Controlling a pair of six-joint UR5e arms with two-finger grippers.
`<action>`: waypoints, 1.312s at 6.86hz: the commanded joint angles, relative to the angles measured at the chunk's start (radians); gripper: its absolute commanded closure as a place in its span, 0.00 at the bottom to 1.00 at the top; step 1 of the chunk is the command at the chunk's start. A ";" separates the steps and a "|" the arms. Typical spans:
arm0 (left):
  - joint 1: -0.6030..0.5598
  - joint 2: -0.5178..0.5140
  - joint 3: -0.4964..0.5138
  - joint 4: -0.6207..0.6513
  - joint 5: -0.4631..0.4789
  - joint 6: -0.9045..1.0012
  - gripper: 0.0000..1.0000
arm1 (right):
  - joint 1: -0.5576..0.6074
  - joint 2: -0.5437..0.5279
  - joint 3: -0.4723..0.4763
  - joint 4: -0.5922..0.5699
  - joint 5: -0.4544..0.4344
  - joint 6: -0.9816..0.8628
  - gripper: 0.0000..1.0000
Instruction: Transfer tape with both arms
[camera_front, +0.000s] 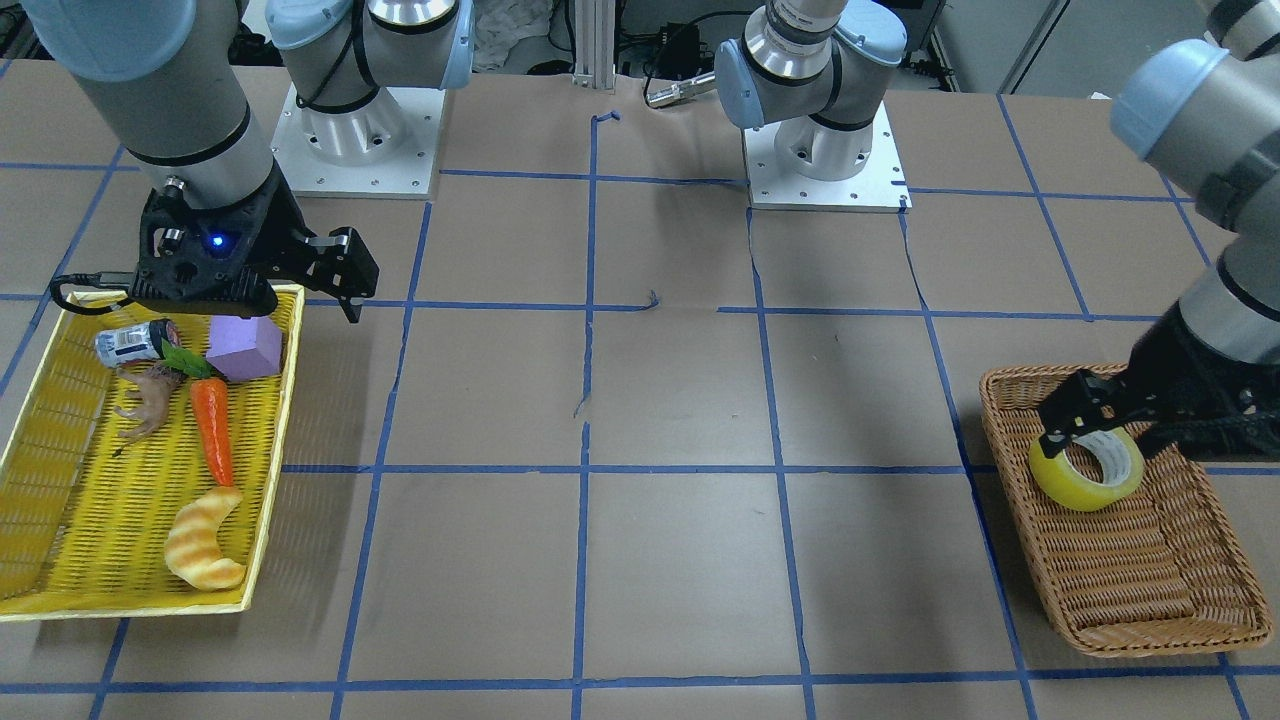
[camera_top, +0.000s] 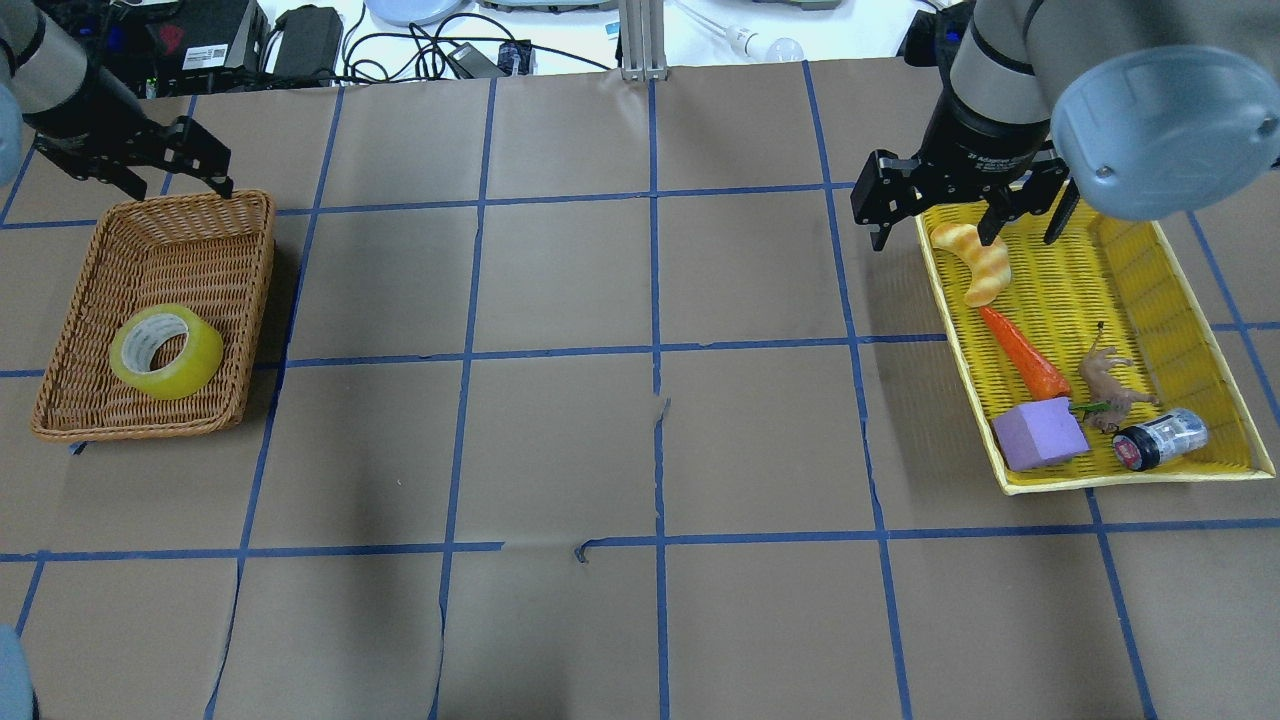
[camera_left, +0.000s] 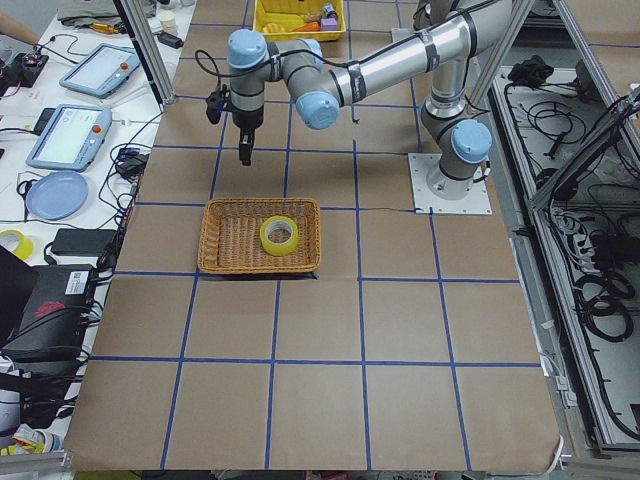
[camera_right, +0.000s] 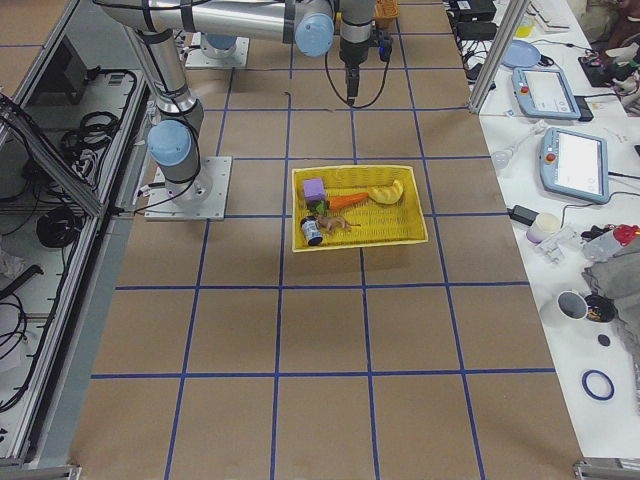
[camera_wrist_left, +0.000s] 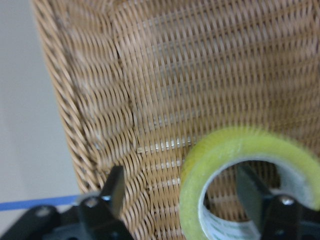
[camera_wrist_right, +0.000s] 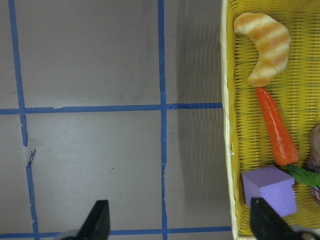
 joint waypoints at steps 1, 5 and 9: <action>-0.188 0.094 0.000 -0.139 -0.003 -0.286 0.00 | -0.001 -0.022 -0.004 0.015 -0.003 0.003 0.00; -0.308 0.174 -0.037 -0.214 -0.011 -0.338 0.00 | -0.006 -0.023 -0.005 0.056 -0.003 0.001 0.00; -0.327 0.193 -0.071 -0.235 -0.003 -0.325 0.00 | -0.005 -0.025 -0.002 0.053 -0.001 0.001 0.00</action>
